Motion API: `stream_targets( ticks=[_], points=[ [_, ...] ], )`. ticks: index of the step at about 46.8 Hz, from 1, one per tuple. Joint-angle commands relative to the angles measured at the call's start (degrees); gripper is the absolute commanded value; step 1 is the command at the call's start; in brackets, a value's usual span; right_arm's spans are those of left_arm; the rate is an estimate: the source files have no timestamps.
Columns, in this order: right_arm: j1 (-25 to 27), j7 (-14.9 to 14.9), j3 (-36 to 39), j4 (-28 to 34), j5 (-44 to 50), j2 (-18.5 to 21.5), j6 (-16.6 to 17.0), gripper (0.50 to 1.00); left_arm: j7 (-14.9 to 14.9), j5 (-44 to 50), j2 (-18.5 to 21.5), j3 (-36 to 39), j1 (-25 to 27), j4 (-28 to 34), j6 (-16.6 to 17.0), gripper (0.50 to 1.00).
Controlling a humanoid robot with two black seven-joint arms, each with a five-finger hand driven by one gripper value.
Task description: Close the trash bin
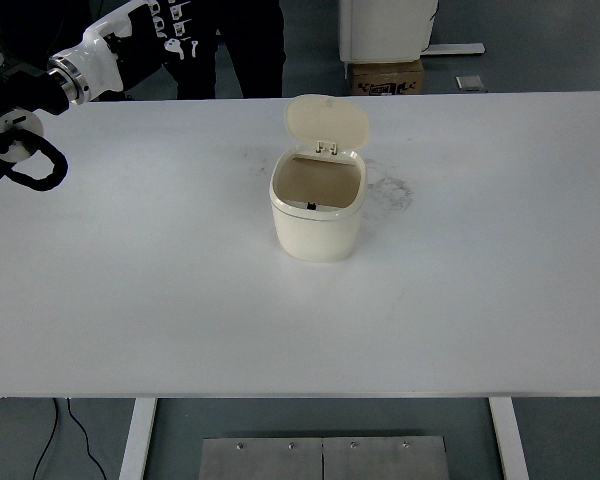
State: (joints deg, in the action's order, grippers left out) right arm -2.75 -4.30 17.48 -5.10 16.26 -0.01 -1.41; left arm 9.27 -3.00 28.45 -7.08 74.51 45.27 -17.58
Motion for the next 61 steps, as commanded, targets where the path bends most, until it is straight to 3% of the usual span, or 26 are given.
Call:
stream_targets(
  ticks=[1, 16, 22, 36, 61],
  points=[
    [0.0, 0.0, 0.0, 0.0, 0.0, 0.0, 0.0, 0.991, -2.1, -5.3, -1.2, 0.1, 1.9, 0.3, -0.4, 1.0],
    [0.0, 0.0, 0.0, 0.0, 0.0, 0.0, 0.0, 0.991, -2.5, -23.2, -1.6, 0.2, 8.5, 2.8, -10.4, 1.0],
    [0.0, 0.0, 0.0, 0.0, 0.0, 0.0, 0.0, 0.991, -2.5, -26.5, -2.7, 0.4, 10.4, 3.4, -17.4, 1.0],
    [-0.1, 0.0, 0.0, 0.0, 0.0, 0.0, 0.0, 0.991, -2.5, -39.0, -3.7, 0.4, 12.4, 3.4, -17.4, 1.0],
    [0.0, 0.0, 0.0, 0.0, 0.0, 0.0, 0.0, 0.991, -2.4, -46.7, -6.4, 0.4, 13.4, 3.4, -17.4, 1.0]
  ],
)
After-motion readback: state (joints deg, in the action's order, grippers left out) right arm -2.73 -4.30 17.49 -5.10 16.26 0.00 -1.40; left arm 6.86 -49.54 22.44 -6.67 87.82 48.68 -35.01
